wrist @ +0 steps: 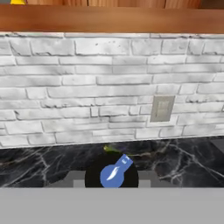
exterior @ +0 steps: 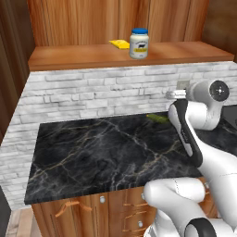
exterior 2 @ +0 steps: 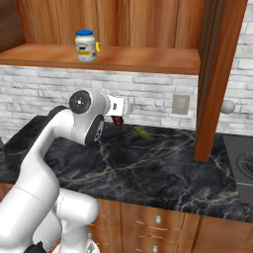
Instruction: Pick the condiment bottle and mayonnaise from the counter and place them in the cabinet.
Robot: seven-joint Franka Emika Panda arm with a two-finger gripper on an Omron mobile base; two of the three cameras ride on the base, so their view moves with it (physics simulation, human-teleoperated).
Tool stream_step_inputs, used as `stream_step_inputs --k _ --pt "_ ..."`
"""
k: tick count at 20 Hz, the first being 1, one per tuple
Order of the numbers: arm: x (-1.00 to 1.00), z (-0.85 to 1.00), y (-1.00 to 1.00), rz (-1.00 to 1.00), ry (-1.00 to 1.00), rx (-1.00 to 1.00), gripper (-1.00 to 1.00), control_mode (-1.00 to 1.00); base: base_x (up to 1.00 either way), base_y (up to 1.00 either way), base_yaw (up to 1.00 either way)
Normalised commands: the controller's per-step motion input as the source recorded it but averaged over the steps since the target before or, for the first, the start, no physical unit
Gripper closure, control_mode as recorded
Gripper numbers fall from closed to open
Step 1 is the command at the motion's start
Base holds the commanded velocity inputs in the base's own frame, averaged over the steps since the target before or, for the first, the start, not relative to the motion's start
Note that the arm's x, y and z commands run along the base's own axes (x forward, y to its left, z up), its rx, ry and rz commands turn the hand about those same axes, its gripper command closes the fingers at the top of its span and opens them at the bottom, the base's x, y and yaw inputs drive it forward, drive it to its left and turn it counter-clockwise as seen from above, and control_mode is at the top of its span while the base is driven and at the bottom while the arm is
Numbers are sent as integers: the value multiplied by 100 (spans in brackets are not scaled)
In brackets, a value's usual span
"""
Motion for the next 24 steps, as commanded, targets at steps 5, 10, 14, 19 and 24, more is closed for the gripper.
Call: stream_step_inputs --k 5,10,14,19,24 --pt "0 47 0 0 -1 -1 100 -100 0 0 0" --pt "-10 56 0 0 11 0 100 -100 0 0 0" --pt "-6 44 0 0 5 0 100 -100 0 0 0" --pt "-10 38 0 3 -1 1 100 -100 0 0 0" --pt "-1 13 0 2 -7 0 100 -100 0 0 0"
